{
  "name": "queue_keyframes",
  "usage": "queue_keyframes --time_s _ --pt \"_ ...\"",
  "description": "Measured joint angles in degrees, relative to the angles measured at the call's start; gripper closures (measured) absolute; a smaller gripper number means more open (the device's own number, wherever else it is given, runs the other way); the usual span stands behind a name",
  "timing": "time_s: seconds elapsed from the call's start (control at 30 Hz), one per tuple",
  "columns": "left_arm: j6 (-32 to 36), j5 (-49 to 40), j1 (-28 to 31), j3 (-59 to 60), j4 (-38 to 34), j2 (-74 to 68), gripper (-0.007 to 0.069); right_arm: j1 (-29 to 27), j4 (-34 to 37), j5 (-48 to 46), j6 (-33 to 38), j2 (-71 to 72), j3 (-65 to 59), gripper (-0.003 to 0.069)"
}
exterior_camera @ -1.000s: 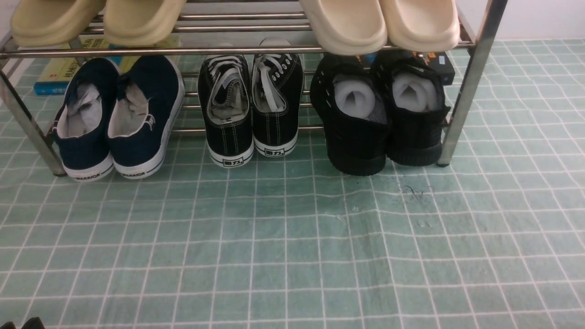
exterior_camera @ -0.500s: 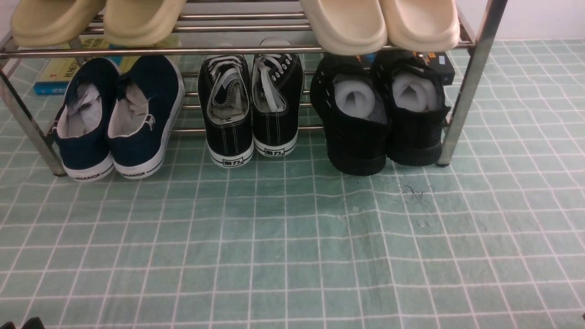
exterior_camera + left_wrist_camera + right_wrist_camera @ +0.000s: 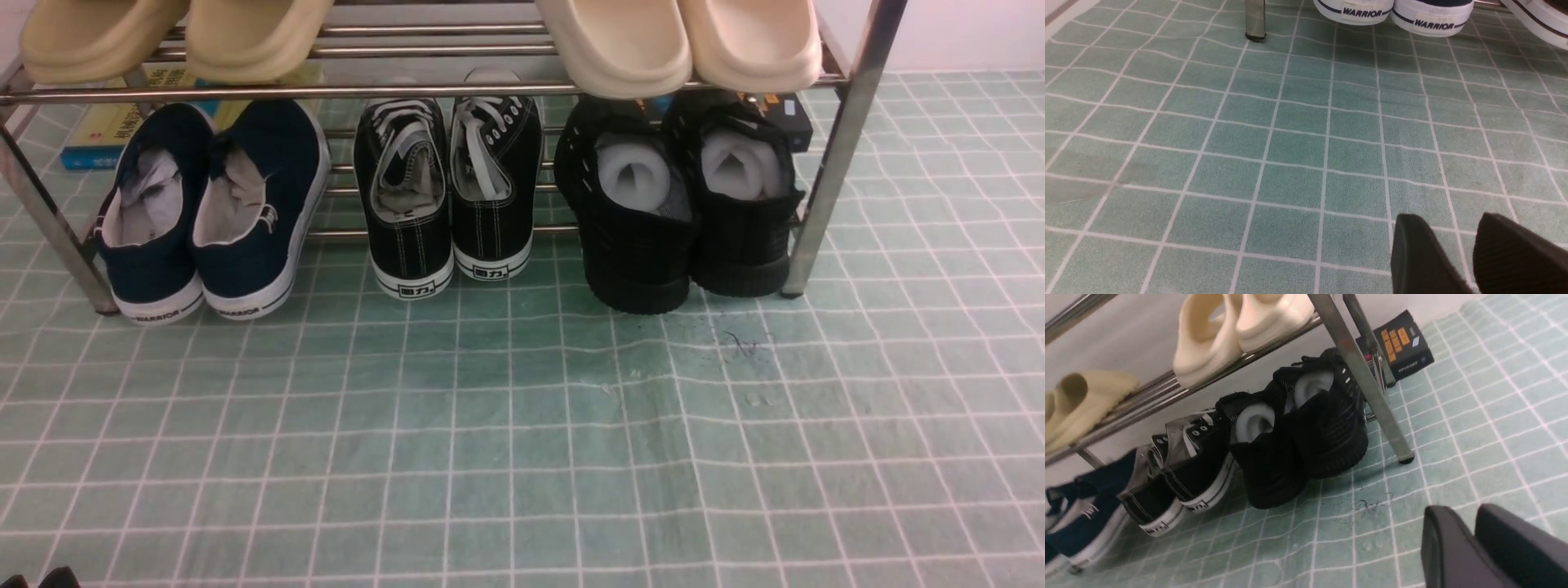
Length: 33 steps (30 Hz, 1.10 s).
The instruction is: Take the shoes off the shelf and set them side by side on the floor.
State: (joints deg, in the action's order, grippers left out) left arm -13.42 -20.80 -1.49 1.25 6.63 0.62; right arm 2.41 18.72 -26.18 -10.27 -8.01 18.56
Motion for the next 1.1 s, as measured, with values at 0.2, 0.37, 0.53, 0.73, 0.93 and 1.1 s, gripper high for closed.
queue_keyframes --time_s 0.2,0.37,0.53,0.73,0.93,1.1 --pt "0.0 0.0 0.0 0.0 0.0 0.0 0.0383 0.0 -7.9 -19.1 2.1 -15.6 12.6 0.0672" --pt "0.0 0.0 0.0 0.0 0.0 0.0 0.0383 0.0 -5.2 -27.9 5.5 -31.4 18.2 0.0671" --pt "0.0 0.0 0.0 0.0 0.0 0.0 0.0383 0.0 10.1 -29.8 21.1 -43.5 21.3 0.0653" --pt "0.0 0.0 0.0 0.0 0.0 0.0 0.0383 5.2 24.5 -33.3 37.5 -55.6 27.7 0.0559" --pt "0.0 0.0 0.0 0.0 0.0 0.0 0.0383 15.6 21.4 -31.0 36.0 -68.5 40.9 0.0414" --pt "0.0 0.0 0.0 0.0 0.0 0.0 0.0383 22.0 13.8 -30.5 29.8 -76.9 53.4 0.0316"
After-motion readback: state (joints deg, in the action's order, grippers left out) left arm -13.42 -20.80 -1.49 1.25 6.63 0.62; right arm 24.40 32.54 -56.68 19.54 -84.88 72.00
